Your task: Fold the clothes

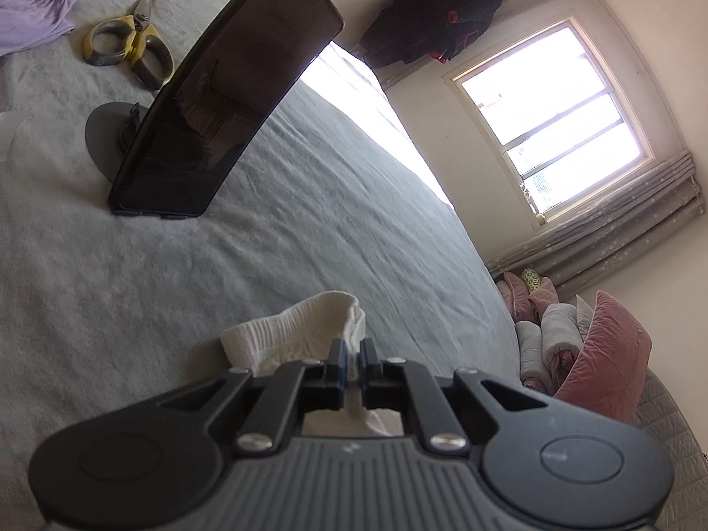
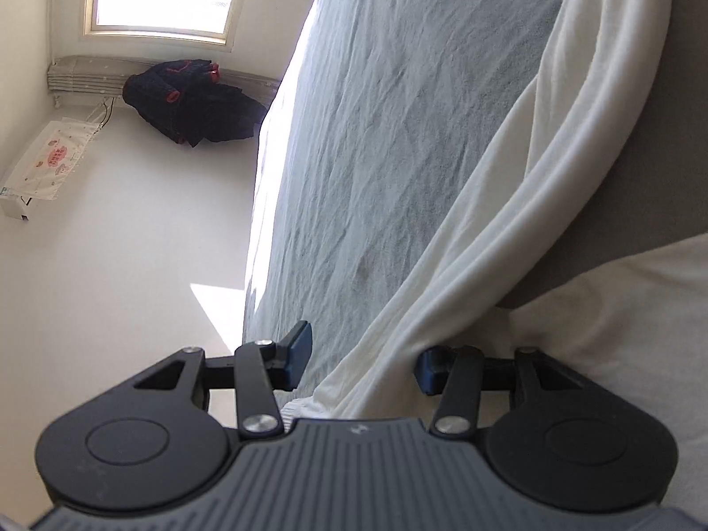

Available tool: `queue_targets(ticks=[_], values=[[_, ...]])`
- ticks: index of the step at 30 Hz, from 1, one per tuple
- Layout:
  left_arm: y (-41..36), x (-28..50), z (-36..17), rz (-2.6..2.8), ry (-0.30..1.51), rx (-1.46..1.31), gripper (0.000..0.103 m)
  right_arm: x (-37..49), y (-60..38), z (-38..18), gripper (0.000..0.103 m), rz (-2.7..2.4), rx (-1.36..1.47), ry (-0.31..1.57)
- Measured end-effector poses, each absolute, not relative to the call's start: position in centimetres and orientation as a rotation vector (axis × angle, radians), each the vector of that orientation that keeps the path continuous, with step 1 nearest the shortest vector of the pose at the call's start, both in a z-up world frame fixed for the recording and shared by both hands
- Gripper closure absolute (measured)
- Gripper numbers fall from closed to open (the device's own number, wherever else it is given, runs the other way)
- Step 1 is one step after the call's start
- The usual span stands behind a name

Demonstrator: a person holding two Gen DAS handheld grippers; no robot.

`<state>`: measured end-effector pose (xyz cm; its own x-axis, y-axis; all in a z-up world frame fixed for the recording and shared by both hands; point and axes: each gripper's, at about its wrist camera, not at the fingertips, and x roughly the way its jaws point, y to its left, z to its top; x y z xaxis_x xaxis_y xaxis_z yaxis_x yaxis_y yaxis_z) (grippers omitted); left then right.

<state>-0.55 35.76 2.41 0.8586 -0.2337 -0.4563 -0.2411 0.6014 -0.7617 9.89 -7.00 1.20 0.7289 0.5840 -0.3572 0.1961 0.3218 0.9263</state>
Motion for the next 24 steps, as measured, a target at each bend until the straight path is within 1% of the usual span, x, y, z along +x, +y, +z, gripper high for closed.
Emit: queue_targets(ticks=[4, 11, 13, 14, 15, 17, 19, 24], values=[[35.9, -0.2, 2.0, 0.027, 0.590, -0.932, 0.097, 10.6, -8.8, 0.8, 0.052, 0.255, 1.339, 0.686], [36.0, 0.2, 1.9, 0.034, 0.594, -0.927, 0.097, 10.0, -11.6, 0.6, 0.052, 0.224, 1.482, 0.525], [35.9, 0.2, 2.0, 0.034, 0.597, -0.923, 0.097, 9.8, -12.1, 0.4, 0.057, 0.209, 1.501, 0.512], [35.8, 0.2, 2.0, 0.034, 0.597, -0.920, 0.097, 9.8, -12.2, 0.4, 0.067, 0.198, 1.498, 0.513], [35.8, 0.2, 2.0, 0.033, 0.597, -0.918, 0.097, 9.6, -12.3, 0.4, 0.081, 0.191, 1.482, 0.521], [35.7, 0.1, 2.0, 0.030, 0.596, -0.916, 0.097, 9.3, -12.1, 0.8, 0.091, 0.190, 1.431, 0.523], [35.7, 0.2, 2.1, 0.022, 0.595, -0.914, 0.097, 9.1, -12.1, 1.6, 0.094, 0.196, 1.364, 0.517], [35.8, 0.6, 2.1, 0.000, 0.599, -0.906, 0.097, 8.5, -11.2, 4.4, 0.094, 0.205, 1.178, 0.459]])
